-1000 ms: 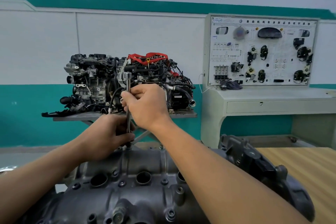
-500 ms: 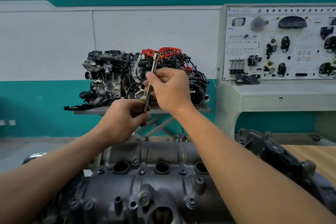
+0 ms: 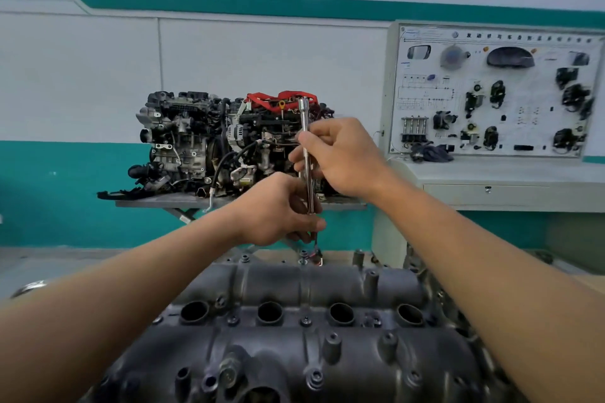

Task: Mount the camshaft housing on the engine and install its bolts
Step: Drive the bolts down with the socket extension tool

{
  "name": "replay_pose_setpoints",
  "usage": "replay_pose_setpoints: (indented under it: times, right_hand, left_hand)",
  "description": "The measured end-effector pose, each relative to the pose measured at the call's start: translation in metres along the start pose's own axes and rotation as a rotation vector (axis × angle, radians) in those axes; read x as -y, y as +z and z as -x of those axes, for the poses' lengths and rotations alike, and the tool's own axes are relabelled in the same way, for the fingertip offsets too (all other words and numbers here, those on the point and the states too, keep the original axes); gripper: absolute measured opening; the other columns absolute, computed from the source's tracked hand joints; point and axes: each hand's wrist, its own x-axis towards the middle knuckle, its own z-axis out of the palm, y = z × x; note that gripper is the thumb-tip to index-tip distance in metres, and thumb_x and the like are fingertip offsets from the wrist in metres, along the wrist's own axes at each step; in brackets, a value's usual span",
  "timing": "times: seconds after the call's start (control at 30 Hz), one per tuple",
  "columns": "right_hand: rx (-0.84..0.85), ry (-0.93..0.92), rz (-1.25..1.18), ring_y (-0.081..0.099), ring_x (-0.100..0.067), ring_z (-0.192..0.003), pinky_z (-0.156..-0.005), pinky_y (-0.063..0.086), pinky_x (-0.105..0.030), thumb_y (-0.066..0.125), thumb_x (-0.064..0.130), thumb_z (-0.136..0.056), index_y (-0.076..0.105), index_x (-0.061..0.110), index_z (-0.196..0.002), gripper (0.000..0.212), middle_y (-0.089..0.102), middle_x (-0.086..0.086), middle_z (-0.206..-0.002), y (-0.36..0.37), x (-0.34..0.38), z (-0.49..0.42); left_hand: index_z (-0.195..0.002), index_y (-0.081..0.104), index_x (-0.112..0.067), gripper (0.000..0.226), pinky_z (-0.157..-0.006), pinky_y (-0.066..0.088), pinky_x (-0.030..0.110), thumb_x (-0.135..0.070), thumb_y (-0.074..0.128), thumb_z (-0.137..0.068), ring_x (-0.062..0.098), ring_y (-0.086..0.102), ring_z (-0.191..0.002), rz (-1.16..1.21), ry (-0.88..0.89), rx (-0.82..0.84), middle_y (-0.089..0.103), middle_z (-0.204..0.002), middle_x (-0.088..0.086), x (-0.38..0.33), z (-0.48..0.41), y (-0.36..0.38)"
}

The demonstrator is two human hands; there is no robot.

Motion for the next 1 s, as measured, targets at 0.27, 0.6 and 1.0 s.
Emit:
replay_pose_setpoints:
  times: [0.27,0.6,1.0]
  right_hand:
    - [0.046,0.057,-0.135,0.072,-0.017,-0.058,-0.046,0.052,-0.020,0.047,0.013,-0.103,0.062,-0.006,-0.096,0.025,0.072,-0.001,-0.074,0.002,-0.011,0.013]
    - [0.045,0.106,-0.129,0.073,-0.017,-0.063,-0.049,0.051,-0.020,0.046,0.016,-0.104,0.062,0.014,-0.086,0.024,0.072,0.000,-0.076,0.005,-0.017,0.017]
    - [0.238,0.164,-0.174,0.075,-0.026,-0.081,-0.064,0.061,-0.033,0.049,0.012,-0.103,0.064,0.006,-0.100,0.016,0.074,-0.009,-0.087,-0.015,-0.014,0.016]
  left_hand:
    - [-0.086,0.067,-0.006,0.007,-0.072,0.063,0.043,-0.007,0.074,-0.087,0.037,0.074,-0.077,0.031,0.015,-0.083,0.076,-0.078,0.018,0.026,0.001,0.016]
    - [-0.089,0.068,0.000,0.007,-0.066,0.062,0.033,-0.003,0.074,-0.086,0.036,0.074,-0.076,0.021,0.021,-0.111,0.076,-0.074,0.015,0.033,0.003,0.020]
    - [-0.085,0.072,-0.010,0.013,-0.070,0.058,0.046,-0.021,0.079,-0.083,0.023,0.067,-0.065,-0.061,0.017,-0.143,0.076,-0.076,0.012,0.033,0.004,0.022]
